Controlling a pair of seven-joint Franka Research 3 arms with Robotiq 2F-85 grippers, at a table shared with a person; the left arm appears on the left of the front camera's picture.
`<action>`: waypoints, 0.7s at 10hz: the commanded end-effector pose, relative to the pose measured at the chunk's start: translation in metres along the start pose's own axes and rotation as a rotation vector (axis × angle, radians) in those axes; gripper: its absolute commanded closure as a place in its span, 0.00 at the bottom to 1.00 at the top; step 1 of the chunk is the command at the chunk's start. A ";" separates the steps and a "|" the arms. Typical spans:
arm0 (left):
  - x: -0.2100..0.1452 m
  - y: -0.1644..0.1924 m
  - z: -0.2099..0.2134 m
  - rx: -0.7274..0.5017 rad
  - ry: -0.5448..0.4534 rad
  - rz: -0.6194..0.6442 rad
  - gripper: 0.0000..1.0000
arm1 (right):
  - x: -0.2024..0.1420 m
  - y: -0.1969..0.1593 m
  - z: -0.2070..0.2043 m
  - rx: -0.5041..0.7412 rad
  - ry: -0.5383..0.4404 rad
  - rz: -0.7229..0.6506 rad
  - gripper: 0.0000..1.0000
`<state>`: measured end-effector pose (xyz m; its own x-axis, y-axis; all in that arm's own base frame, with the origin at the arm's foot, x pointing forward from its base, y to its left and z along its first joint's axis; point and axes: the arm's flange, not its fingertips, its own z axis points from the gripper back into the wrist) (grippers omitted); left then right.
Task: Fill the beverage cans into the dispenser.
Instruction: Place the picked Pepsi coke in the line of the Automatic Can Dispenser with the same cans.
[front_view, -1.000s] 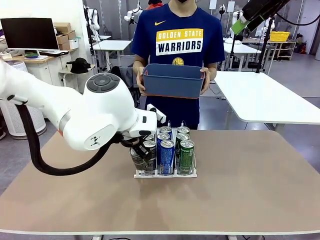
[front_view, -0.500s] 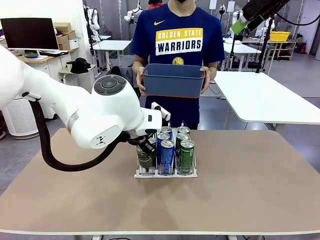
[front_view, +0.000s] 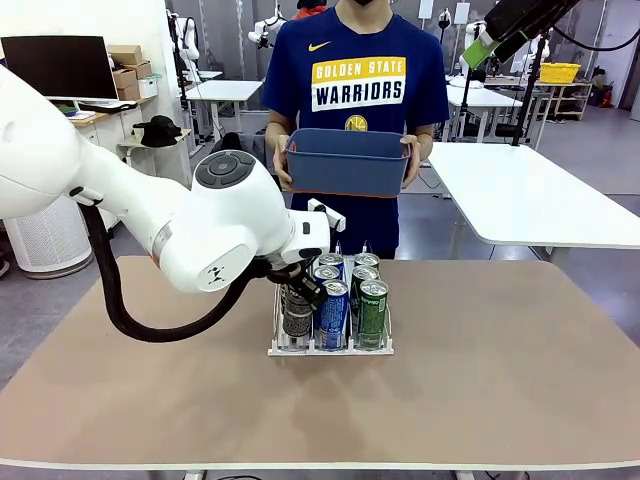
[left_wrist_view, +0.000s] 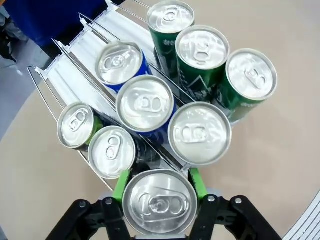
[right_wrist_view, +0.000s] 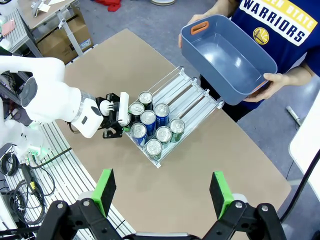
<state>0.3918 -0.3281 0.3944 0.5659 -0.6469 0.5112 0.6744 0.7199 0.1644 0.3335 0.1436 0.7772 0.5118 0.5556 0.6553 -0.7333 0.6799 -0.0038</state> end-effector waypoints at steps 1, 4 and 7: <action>-0.010 0.030 -0.023 0.097 0.021 0.009 0.42 | -0.001 0.001 -0.001 0.006 0.001 0.008 0.00; -0.008 0.037 -0.023 0.194 0.012 0.017 0.42 | -0.001 0.001 -0.001 0.006 0.001 0.008 0.00; -0.007 0.039 -0.031 0.144 -0.015 0.049 0.42 | -0.001 0.001 -0.001 0.006 0.001 0.008 0.00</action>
<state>0.4178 -0.2924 0.3819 0.5932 -0.6220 0.5111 0.5852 0.7692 0.2568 0.3335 0.1436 0.7773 0.5117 0.5555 0.6554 -0.7332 0.6800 -0.0038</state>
